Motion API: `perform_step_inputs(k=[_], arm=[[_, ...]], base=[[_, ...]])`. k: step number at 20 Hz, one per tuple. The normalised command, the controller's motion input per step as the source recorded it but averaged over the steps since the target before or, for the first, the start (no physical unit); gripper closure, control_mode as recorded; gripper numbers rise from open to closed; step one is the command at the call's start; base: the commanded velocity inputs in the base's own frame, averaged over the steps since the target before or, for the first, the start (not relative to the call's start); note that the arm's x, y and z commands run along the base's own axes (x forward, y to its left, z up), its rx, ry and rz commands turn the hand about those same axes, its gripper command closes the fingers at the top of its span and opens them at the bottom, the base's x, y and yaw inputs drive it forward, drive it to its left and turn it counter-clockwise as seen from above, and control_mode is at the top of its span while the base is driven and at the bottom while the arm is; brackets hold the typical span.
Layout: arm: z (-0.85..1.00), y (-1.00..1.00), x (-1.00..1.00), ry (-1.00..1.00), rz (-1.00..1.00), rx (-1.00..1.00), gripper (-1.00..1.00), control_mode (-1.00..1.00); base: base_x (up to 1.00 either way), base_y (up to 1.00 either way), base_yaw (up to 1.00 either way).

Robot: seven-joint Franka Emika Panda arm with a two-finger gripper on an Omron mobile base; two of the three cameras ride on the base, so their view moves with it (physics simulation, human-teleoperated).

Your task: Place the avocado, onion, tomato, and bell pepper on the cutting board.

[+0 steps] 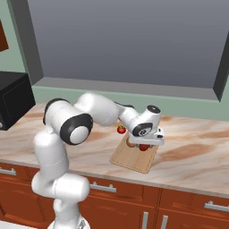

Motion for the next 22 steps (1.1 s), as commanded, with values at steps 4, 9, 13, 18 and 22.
perform_step_inputs(k=[4, 9, 13, 18, 22], arm=[[-0.27, -0.07, 0.35, 0.10, 0.10, 0.03, 1.00, -1.00], [-0.32, -0.17, 0.24, 0.09, 0.10, 0.04, 1.00, -1.00], [-0.35, -0.08, 0.23, 0.09, 0.10, 0.03, 1.00, -1.00], [-0.35, 0.00, 0.20, 0.11, 0.08, 0.00, -1.00, -1.00], [-0.14, 0.00, 0.00, 0.03, 0.06, 0.01, -1.00, -1.00]], base=[[0.00, 0.00, 0.00], [0.00, 0.00, 0.00], [0.00, 0.00, 0.00], [0.00, 0.00, 0.00], [0.00, 0.00, 0.00]])
